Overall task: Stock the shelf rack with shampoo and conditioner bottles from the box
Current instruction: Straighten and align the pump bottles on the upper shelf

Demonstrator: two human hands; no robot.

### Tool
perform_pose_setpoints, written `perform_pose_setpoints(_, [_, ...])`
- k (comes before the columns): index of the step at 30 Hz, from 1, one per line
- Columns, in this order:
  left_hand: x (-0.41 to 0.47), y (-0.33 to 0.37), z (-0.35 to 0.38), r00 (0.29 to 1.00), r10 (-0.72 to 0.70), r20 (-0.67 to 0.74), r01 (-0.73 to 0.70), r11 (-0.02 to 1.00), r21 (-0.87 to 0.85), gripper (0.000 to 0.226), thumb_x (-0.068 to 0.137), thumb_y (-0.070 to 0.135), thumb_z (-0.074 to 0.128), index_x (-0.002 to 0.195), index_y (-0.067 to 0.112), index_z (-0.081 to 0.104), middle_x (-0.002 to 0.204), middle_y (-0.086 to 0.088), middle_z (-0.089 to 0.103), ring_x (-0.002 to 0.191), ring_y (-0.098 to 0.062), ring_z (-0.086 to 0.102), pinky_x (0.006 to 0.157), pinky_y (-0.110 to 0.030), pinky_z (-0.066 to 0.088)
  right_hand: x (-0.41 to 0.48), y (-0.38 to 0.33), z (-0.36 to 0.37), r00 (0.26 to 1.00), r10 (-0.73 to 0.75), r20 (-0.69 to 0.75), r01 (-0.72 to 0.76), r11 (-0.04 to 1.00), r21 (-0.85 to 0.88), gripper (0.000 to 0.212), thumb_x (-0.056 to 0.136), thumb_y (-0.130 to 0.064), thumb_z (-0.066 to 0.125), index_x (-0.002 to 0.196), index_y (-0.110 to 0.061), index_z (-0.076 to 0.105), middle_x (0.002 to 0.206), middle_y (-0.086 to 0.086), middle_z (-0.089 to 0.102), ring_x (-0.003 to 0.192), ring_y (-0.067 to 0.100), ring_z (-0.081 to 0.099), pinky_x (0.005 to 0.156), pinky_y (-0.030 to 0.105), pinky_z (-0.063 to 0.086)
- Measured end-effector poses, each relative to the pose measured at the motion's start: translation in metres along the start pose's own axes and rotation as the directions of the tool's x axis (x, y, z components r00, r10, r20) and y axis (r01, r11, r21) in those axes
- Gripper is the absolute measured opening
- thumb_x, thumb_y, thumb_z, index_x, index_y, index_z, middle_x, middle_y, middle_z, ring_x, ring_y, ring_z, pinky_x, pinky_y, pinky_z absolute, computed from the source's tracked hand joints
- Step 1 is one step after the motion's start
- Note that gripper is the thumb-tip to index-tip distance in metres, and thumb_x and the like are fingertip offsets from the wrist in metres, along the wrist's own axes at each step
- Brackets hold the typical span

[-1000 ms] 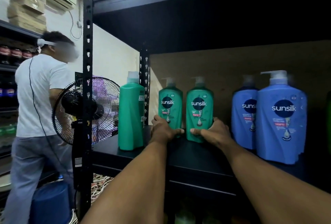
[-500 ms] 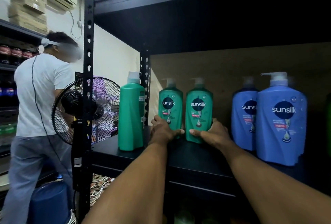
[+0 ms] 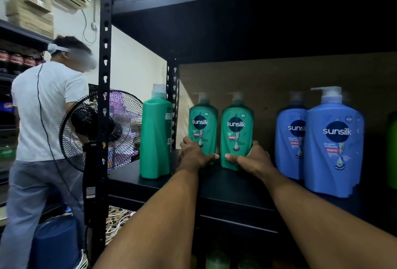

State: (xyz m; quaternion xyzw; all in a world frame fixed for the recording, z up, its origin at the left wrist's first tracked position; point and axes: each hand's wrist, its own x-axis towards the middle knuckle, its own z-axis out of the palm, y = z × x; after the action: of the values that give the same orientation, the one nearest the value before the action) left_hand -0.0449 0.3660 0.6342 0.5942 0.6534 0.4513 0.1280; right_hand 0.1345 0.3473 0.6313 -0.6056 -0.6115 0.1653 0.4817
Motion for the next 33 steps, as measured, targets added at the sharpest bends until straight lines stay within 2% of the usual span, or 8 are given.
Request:
perform_pose_setpoints(4, [-0.004,0.000,0.000,1.000,-0.014,0.018,0.014,1.000,0.004,0.102,0.073,0.041,0.089,0.143,0.008,0.023,0.147,-0.017,0.036,0.136,-0.035,0.041,0.111,-0.044,0.040,-0.013,-0.004,-0.008,0.997,0.039,0.064,-0.035,0.997,-0.075,0.118,0.070,-0.042,0.090,0.153,-0.007,0.015,0.147,0.010,0.050,0.136,0.029,0.048,0.110,0.034,0.040])
perform_pose_setpoints(8, [-0.021,0.005,-0.004,0.996,-0.041,0.078,0.037,0.998,0.047,0.140,0.079,0.035,0.086,0.149,-0.008,-0.027,0.158,-0.031,0.022,0.145,-0.043,0.030,0.119,-0.046,0.032,-0.034,-0.006,-0.025,0.990,0.061,0.126,-0.030,0.973,-0.228,0.125,0.079,-0.034,0.084,0.156,0.001,-0.008,0.153,0.016,0.043,0.141,0.032,0.042,0.109,0.030,0.036])
perform_pose_setpoints(10, [-0.036,0.008,-0.012,0.996,-0.043,0.084,0.036,0.996,0.084,0.139,0.081,0.032,0.084,0.147,-0.008,-0.032,0.158,-0.032,0.025,0.144,-0.043,0.035,0.118,-0.046,0.035,-0.049,-0.009,-0.033,0.984,0.048,0.173,0.004,0.957,-0.290,0.123,0.082,-0.036,0.081,0.157,-0.001,-0.010,0.154,0.016,0.042,0.142,0.031,0.041,0.111,0.031,0.034])
perform_pose_setpoints(16, [-0.092,0.017,-0.040,0.980,0.110,0.164,-0.146,0.962,0.230,0.096,0.088,0.034,0.077,0.156,0.012,0.014,0.144,-0.015,0.049,0.132,-0.036,0.050,0.110,-0.046,0.046,-0.097,-0.015,-0.052,0.950,-0.104,0.295,0.232,0.866,-0.443,0.070,0.097,-0.042,0.059,0.154,-0.016,0.026,0.153,0.008,0.046,0.139,0.028,0.043,0.109,0.031,0.037])
perform_pose_setpoints(22, [-0.135,-0.003,-0.089,0.795,0.568,-0.212,-0.551,0.823,0.136,0.033,0.088,0.029,0.073,0.116,0.025,0.057,0.096,0.008,0.061,0.090,-0.012,0.063,0.085,-0.039,0.059,-0.120,-0.011,-0.057,0.939,-0.141,0.314,0.300,0.785,-0.543,0.047,0.100,-0.052,0.038,0.135,-0.026,0.056,0.142,0.004,0.054,0.128,0.025,0.051,0.103,0.038,0.042])
perform_pose_setpoints(26, [-0.123,-0.019,-0.120,0.639,0.601,-0.480,-0.610,0.776,0.160,0.046,0.083,0.031,0.076,0.122,0.021,0.054,0.109,0.005,0.048,0.098,-0.015,0.051,0.086,-0.037,0.053,-0.127,-0.014,-0.059,0.939,-0.155,0.307,0.311,0.766,-0.563,0.047,0.100,-0.051,0.032,0.132,-0.028,0.056,0.138,0.004,0.054,0.125,0.025,0.052,0.101,0.042,0.044])
perform_pose_setpoints(29, [-0.100,-0.039,-0.132,0.743,0.411,-0.528,-0.452,0.890,0.056,0.080,0.073,0.042,0.084,0.136,0.023,0.039,0.125,-0.002,0.040,0.115,-0.022,0.043,0.099,-0.044,0.047,-0.129,-0.015,-0.059,0.940,-0.156,0.303,0.311,0.755,-0.577,0.046,0.101,-0.050,0.031,0.134,-0.028,0.054,0.138,0.002,0.052,0.125,0.024,0.051,0.100,0.042,0.043])
perform_pose_setpoints(33, [-0.080,-0.056,-0.137,0.948,0.229,-0.221,-0.286,0.920,-0.270,0.124,0.051,0.067,0.083,0.146,0.035,0.009,0.150,-0.013,0.030,0.138,-0.032,0.038,0.116,-0.056,0.035,-0.128,-0.014,-0.060,0.939,-0.174,0.297,0.321,0.755,-0.572,0.043,0.101,-0.049,0.033,0.132,-0.029,0.054,0.136,0.000,0.052,0.123,0.022,0.050,0.096,0.040,0.043])
